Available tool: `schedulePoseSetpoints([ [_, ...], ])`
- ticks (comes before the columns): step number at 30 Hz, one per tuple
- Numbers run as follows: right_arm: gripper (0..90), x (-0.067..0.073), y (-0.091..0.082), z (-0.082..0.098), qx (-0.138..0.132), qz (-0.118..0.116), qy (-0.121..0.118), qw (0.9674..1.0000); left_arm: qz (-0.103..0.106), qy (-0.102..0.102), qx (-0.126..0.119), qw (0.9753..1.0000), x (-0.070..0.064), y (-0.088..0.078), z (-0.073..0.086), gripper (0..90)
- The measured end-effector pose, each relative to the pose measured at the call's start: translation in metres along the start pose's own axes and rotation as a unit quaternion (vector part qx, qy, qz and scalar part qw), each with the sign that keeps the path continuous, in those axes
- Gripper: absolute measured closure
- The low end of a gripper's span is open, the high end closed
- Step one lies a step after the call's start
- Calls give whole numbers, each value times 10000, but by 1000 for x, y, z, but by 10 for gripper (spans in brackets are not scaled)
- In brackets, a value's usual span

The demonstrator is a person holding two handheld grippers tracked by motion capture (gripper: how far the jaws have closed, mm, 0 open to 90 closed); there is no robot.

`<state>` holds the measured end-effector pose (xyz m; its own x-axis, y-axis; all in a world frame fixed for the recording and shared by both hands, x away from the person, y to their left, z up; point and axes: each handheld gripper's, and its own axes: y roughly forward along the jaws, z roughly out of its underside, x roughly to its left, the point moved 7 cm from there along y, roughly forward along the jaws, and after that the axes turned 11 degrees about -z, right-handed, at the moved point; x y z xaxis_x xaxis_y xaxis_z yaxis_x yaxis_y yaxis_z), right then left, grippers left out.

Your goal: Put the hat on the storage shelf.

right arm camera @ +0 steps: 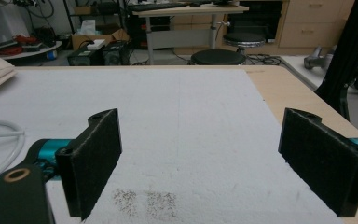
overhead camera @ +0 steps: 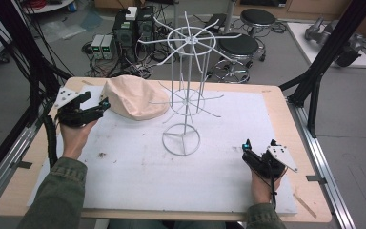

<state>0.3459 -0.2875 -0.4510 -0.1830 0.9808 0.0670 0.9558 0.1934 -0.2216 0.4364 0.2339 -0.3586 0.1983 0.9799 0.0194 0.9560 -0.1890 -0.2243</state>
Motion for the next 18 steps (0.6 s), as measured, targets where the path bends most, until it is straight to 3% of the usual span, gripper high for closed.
schedulePoseSetpoints([
  [3,122,1,0,0,-17,-19,-5,10000,228,89,152,9996,-10,11,-5,262],
  [12,122,1,0,0,-18,-56,9,10000,468,227,356,9980,-26,32,-15,268],
  [14,122,1,0,0,-13,-67,16,10000,618,214,476,9967,-29,42,-15,268],
  [18,122,1,0,-1,-26,-68,11,10000,711,215,563,9956,-32,50,-13,281],
])
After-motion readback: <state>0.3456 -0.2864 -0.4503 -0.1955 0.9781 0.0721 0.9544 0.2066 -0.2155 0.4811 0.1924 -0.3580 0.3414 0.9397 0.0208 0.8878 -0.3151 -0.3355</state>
